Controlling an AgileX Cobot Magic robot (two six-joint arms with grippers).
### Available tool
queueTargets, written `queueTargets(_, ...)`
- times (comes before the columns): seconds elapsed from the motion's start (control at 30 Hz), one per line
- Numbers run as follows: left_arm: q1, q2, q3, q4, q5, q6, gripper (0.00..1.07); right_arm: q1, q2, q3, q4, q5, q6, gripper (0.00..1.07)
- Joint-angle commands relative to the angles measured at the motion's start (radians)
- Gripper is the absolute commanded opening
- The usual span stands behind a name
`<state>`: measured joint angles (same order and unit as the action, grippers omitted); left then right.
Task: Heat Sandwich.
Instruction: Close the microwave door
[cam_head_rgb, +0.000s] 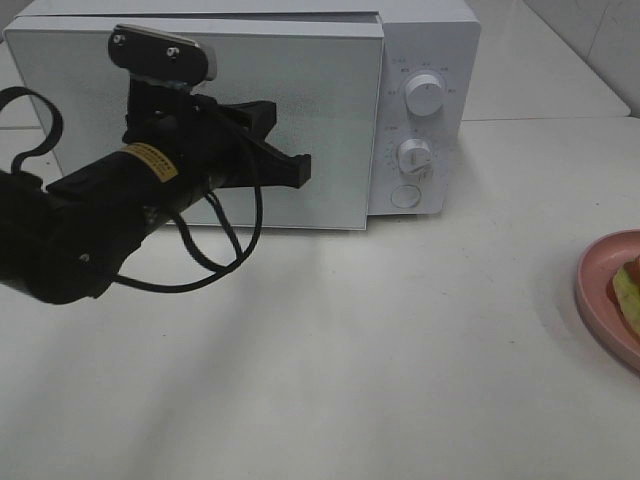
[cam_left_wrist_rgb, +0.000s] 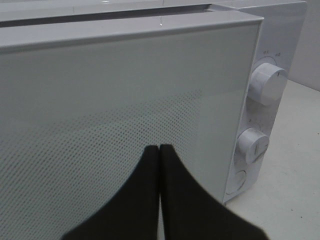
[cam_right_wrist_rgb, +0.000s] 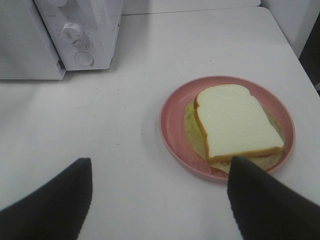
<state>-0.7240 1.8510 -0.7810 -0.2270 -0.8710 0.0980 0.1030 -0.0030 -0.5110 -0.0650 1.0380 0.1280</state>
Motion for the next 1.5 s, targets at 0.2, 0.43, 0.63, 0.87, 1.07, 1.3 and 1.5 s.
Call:
queueTargets(0.2,-0.010,0.072,-0.159,-0.018,0.076,0.020,0.00,-0.005,-0.029,0.002,0.001,-0.001,0.000,0.73)
queueTargets(0.43,-0.010,0.134,-0.267,-0.020,0.107,0.021,0.00,-0.005,-0.029,0.002,0.001,-0.001,0.000,0.73)
queueTargets(0.63,-0.009,0.189,-0.357,-0.078,0.143,0.041,0.00,-0.005,-0.029,0.002,0.001,-0.001,0.000,0.73)
queueTargets(0.87,-0.009,0.224,-0.412,-0.135,0.144,0.104,0.00,-0.005,-0.029,0.002,0.001,-0.001,0.000,0.73)
queueTargets(1.07,0.031,0.252,-0.474,-0.159,0.181,0.118,0.00,-0.005,-0.029,0.002,0.001,-0.001,0.000,0.73)
queueTargets(1.3,0.059,0.253,-0.488,-0.158,0.195,0.118,0.00,-0.005,-0.029,0.002,0.001,-0.001,0.000,0.73)
queueTargets(1.5,0.059,0.253,-0.488,-0.157,0.195,0.118,0.00,-0.005,-0.029,0.002,0.001,-0.001,0.000,0.73)
